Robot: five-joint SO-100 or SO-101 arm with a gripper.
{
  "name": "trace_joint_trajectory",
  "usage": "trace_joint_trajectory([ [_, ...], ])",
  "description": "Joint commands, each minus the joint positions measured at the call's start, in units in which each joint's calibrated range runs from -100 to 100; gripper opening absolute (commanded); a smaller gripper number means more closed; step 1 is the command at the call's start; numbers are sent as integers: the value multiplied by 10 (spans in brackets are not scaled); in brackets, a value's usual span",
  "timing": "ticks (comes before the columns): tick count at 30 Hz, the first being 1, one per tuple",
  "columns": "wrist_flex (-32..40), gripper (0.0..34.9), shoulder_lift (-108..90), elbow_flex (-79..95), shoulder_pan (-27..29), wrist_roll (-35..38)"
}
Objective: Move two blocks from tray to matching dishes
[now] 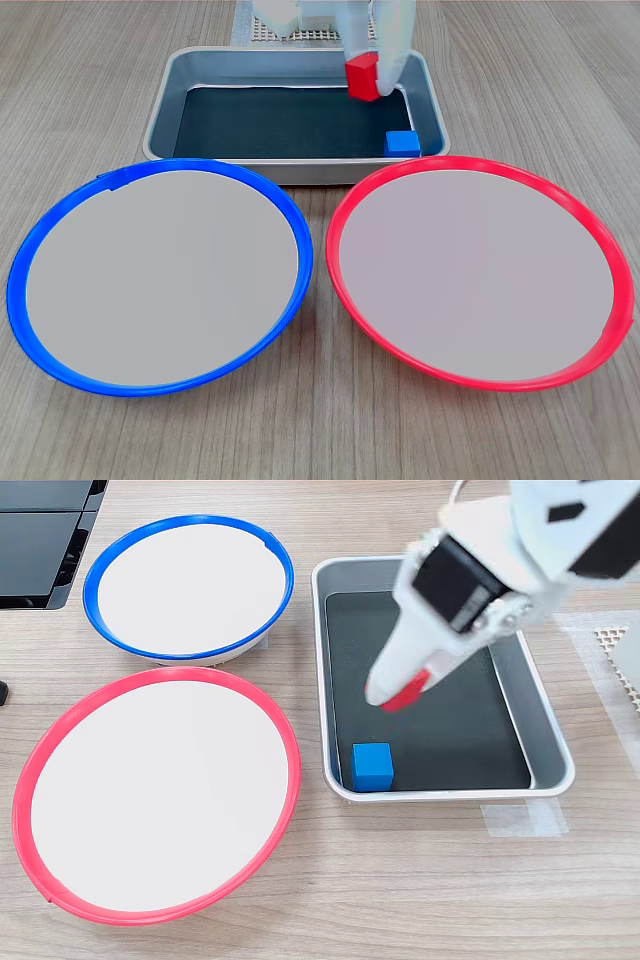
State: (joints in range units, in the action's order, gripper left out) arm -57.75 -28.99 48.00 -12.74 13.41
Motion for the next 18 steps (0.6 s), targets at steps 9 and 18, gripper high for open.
trace_joint_trajectory([
  [9,136,2,329,-367,-59,-82],
  [18,150,163,376,-370,-50,-92],
])
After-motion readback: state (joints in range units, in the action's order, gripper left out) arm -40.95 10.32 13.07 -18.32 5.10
